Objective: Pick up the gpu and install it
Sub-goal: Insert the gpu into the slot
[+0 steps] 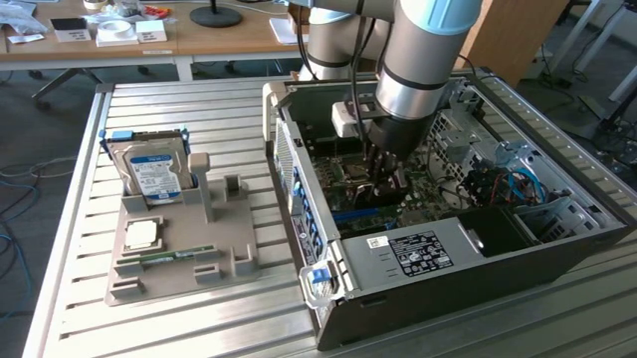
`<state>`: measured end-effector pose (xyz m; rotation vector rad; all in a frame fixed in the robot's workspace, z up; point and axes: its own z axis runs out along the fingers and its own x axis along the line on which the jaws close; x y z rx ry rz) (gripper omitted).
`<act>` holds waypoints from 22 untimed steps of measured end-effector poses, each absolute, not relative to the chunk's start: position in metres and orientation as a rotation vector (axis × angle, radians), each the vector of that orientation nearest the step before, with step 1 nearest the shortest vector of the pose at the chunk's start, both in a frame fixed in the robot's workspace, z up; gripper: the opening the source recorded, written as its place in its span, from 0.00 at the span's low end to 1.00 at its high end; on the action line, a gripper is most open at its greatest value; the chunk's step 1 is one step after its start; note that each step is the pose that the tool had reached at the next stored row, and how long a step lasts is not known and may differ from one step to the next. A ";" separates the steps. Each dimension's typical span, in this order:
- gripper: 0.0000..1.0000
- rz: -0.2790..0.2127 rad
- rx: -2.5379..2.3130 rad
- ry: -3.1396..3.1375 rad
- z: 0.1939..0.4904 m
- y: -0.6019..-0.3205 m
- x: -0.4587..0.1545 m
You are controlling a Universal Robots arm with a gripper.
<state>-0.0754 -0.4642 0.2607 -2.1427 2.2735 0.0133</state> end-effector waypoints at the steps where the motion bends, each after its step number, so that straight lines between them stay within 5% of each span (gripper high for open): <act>1: 0.27 0.013 -2.143 2.273 0.261 -0.464 -0.076; 22: 0.27 0.011 -2.143 2.274 0.260 -0.465 -0.082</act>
